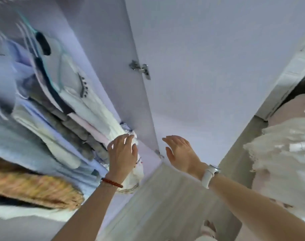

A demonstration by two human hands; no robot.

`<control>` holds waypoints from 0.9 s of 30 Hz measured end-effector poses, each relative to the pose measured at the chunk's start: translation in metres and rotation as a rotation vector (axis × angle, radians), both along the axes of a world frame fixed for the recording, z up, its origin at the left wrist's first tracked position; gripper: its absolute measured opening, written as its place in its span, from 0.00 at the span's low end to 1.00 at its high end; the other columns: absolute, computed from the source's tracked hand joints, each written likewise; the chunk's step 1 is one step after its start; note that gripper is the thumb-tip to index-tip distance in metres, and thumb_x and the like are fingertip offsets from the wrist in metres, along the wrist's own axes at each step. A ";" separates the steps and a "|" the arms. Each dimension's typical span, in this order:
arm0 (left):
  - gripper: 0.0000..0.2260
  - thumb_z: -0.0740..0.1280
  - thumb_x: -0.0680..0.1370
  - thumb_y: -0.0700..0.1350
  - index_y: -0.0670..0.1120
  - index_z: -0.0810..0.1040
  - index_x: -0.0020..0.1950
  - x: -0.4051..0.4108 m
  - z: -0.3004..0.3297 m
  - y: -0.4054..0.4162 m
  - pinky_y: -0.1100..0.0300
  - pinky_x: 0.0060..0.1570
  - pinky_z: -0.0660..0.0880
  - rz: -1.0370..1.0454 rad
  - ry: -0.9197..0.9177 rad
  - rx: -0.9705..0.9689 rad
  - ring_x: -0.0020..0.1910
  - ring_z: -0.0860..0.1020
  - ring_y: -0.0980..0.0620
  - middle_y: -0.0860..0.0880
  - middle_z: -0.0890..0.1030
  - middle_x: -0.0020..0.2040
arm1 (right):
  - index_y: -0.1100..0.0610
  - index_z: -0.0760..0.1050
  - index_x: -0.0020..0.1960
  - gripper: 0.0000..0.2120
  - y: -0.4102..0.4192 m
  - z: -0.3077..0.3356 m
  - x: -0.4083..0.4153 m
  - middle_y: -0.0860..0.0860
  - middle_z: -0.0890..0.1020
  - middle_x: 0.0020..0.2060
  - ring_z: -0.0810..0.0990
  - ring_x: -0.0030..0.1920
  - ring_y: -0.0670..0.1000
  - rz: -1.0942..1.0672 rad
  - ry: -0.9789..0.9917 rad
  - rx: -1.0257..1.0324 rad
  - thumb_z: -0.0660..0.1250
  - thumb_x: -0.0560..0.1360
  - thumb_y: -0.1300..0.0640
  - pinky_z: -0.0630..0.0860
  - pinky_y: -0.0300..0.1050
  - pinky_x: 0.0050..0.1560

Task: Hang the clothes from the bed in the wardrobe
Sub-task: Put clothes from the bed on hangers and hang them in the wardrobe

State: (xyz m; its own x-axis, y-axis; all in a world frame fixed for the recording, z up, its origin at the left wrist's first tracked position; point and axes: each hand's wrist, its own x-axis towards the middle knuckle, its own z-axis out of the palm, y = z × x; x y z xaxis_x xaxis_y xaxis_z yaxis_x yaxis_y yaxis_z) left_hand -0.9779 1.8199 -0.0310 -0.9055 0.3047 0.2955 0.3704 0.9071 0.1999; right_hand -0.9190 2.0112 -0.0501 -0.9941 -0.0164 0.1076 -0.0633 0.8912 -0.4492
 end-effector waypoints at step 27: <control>0.17 0.59 0.76 0.51 0.49 0.76 0.62 -0.187 0.109 -0.167 0.37 0.67 0.54 0.266 0.571 -0.206 0.68 0.69 0.45 0.48 0.75 0.64 | 0.61 0.71 0.53 0.06 -0.218 0.208 -0.334 0.53 0.70 0.32 0.72 0.27 0.49 0.174 -0.441 -1.339 0.59 0.78 0.63 0.74 0.36 0.26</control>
